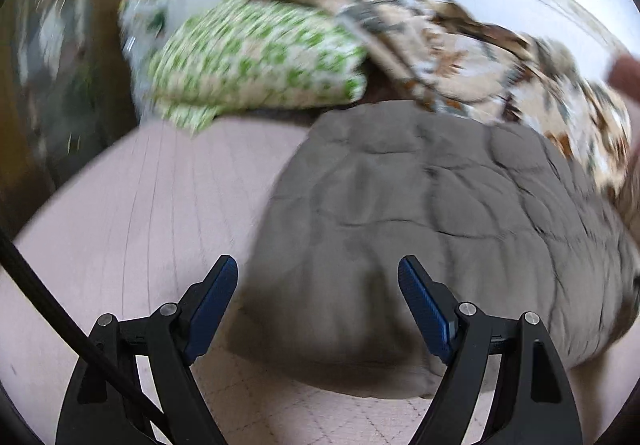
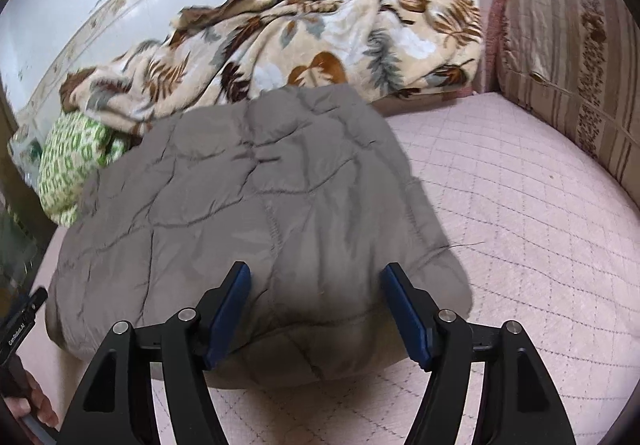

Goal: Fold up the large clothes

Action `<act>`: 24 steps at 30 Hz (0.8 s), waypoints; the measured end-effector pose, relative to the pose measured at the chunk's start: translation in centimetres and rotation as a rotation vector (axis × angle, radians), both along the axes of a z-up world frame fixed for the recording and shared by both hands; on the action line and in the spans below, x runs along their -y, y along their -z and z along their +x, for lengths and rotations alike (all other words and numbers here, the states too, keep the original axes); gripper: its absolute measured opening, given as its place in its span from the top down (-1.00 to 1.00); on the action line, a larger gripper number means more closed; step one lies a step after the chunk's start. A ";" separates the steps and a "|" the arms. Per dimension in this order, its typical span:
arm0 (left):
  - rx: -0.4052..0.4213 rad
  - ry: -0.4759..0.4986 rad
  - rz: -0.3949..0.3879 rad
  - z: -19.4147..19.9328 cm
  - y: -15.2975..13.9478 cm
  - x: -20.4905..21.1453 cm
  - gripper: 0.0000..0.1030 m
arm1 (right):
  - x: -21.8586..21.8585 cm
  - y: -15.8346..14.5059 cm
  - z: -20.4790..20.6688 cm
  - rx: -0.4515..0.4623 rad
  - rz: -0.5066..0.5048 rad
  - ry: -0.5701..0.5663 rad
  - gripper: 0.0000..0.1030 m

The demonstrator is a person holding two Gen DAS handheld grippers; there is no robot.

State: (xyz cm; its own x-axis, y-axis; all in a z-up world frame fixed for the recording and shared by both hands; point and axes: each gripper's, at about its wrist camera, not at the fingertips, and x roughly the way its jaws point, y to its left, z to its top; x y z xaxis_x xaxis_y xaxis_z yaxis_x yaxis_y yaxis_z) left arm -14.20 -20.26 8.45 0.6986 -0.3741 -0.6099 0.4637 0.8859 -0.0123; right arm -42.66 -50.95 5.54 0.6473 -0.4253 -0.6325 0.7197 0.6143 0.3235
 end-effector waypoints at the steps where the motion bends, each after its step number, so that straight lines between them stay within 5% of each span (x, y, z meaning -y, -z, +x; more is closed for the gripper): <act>1: -0.042 -0.030 -0.025 1.1 0.1 -1.0 -0.59 | 0.2 0.0 -0.2 0.004 0.003 0.005 -0.44; 14: -0.354 -0.088 -0.208 5.5 2.1 -7.0 -0.59 | 3.1 0.7 -4.9 0.078 0.114 0.110 -0.66; 24: -0.569 -0.069 -0.315 5.3 4.8 -7.2 -0.59 | 5.7 5.5 -8.6 0.265 0.488 0.197 -0.76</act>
State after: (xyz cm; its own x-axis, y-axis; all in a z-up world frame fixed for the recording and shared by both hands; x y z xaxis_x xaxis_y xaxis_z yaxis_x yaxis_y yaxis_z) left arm -8.91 -13.06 3.68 0.3283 -0.5608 -0.7601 0.2503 0.8276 -0.5025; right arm -51.23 -56.69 0.04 0.7482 -0.2540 -0.6129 0.6613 0.2119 0.7196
